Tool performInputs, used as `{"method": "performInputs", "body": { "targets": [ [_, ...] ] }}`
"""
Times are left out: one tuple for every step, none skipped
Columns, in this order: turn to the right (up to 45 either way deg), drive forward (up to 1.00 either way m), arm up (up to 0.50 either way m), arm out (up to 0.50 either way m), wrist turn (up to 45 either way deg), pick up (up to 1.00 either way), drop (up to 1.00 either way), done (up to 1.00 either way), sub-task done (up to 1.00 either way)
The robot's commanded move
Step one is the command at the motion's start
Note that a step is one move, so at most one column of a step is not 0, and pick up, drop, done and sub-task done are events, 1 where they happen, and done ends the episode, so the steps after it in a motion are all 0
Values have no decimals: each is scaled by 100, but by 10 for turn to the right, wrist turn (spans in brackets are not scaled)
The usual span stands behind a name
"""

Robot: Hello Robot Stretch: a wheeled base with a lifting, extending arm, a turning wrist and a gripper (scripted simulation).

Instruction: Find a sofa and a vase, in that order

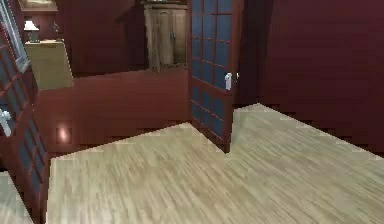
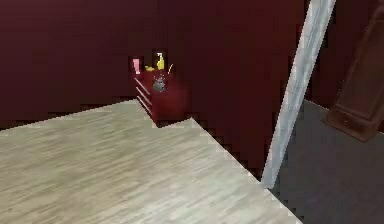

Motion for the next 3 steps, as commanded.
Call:
{"method": "performInputs", "body": {
  "targets": [
    [270,0,0,0,0,0,0,0,0],
    [0,25,0,0,0,0,0,0,0],
    [450,0,0,0,0,0,0,0,0]
  ]
}}
